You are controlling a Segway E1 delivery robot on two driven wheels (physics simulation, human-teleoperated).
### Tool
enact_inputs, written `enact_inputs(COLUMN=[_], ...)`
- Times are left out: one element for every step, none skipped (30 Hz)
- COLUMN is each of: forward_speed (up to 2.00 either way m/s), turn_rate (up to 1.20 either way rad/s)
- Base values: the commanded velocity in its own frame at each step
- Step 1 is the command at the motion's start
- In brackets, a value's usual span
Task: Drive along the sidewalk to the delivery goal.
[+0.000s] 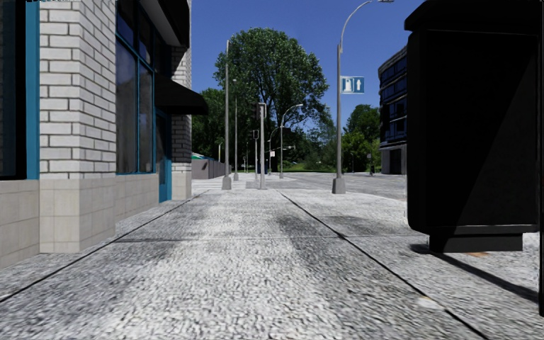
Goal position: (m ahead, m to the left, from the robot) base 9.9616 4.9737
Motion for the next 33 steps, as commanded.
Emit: enact_inputs(forward_speed=[2.00, 2.00, 2.00, 2.00, 2.00, 2.00, 2.00, 2.00, 2.00, 2.00, 2.00, 2.00, 2.00, 2.00, 2.00, 2.00, 2.00, 2.00, 2.00, 2.00, 2.00, 2.00, 2.00, 2.00, 2.00, 2.00, 2.00, 2.00, 2.00, 2.00, 2.00, 2.00, 2.00], turn_rate=[0.04, 0.16, 0.16, 0.21, 0.23, 0.23, 0.23, 0.23, 0.23, 0.17, 0.17, 0.09, 0.06, 0.05, 0.05, 0.05, 0.07, 0.12, 0.12, 0.16, 0.20, 0.25, 0.25, 0.27, 0.27, 0.27, 0.27, 0.27, 0.27, 0.27, 0.27, 0.27, 0.22])
